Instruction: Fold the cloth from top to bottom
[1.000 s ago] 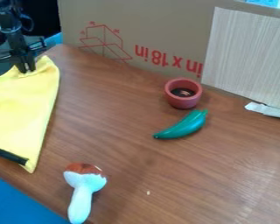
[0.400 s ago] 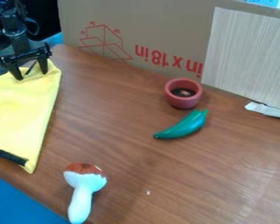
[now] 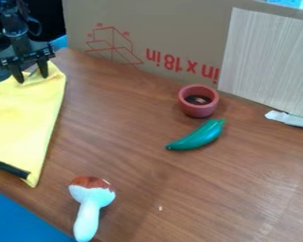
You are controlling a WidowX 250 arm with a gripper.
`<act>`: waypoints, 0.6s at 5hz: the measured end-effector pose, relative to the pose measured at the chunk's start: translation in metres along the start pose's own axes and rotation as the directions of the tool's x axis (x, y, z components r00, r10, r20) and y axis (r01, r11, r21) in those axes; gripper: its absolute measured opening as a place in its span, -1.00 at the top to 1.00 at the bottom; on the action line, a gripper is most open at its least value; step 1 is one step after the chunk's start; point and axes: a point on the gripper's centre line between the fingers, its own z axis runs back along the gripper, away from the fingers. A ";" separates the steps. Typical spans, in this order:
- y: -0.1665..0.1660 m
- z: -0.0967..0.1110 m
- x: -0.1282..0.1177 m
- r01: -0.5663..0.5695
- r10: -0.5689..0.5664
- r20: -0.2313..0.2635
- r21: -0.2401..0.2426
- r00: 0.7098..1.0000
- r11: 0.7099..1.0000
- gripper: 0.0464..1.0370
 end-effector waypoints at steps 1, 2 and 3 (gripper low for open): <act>-0.001 0.000 0.000 -0.007 0.007 -0.002 -0.006 1.000 1.000 0.27; -0.002 0.000 -0.003 -0.003 0.003 -0.021 -0.018 1.000 1.000 0.68; -0.004 0.013 -0.013 0.012 -0.015 -0.053 -0.055 0.998 0.998 0.92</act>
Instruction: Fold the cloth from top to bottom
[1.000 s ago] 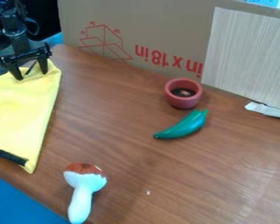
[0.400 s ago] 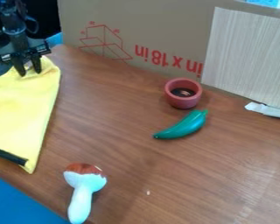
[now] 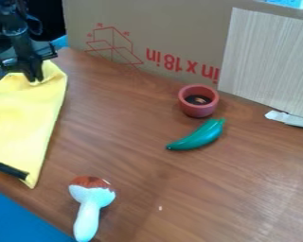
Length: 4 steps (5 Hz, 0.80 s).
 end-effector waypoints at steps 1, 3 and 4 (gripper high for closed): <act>0.001 0.033 -0.010 0.004 -0.005 -0.007 -0.055 1.000 0.999 0.97; 0.010 0.081 -0.041 0.045 -0.047 -0.015 -0.113 0.999 0.993 0.98; 0.018 0.094 -0.061 0.068 -0.072 -0.023 -0.122 0.997 0.990 0.98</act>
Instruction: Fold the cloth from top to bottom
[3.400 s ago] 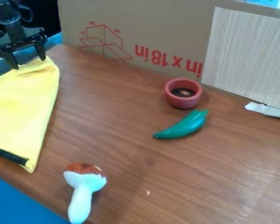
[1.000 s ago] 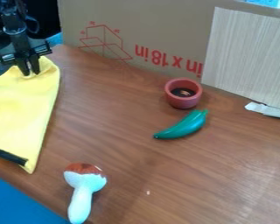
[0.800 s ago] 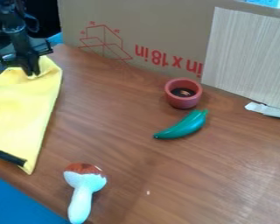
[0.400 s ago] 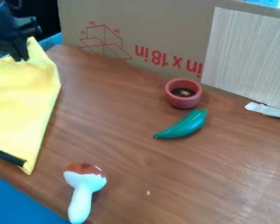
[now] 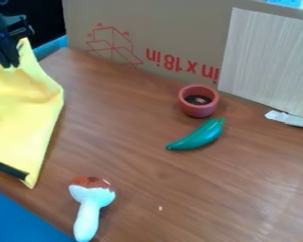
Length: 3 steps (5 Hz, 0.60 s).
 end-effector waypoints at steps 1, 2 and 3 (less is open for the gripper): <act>0.000 0.016 -0.034 0.047 -0.048 -0.016 -0.019 0.999 0.999 0.98; 0.004 0.027 -0.058 0.081 -0.081 -0.021 -0.027 0.996 0.996 0.98; 0.006 0.034 -0.085 0.113 -0.114 -0.027 -0.026 0.993 0.993 0.98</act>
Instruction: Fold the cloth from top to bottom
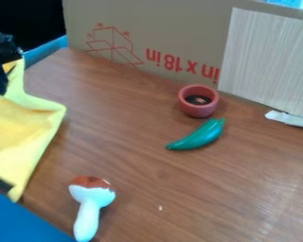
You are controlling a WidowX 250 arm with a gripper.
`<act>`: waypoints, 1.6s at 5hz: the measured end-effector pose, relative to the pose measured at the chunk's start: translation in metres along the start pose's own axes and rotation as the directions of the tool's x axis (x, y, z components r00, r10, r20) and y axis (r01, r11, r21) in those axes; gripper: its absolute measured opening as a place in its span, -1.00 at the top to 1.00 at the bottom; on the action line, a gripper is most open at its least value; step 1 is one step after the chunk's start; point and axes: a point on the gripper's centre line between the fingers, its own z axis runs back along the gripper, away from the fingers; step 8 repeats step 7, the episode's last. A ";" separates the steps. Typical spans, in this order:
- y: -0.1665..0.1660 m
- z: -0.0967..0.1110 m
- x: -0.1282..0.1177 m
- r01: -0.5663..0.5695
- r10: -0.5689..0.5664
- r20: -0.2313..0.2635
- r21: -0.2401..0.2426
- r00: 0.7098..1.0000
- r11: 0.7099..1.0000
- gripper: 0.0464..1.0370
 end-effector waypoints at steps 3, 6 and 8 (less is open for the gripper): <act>0.009 -0.020 -0.050 -0.077 0.071 0.057 0.113 0.996 0.991 0.66; 0.024 -0.012 -0.060 -0.441 0.433 0.118 0.050 0.893 0.896 -0.92; 0.022 -0.005 -0.064 -0.526 0.519 0.116 0.040 0.847 0.849 -0.93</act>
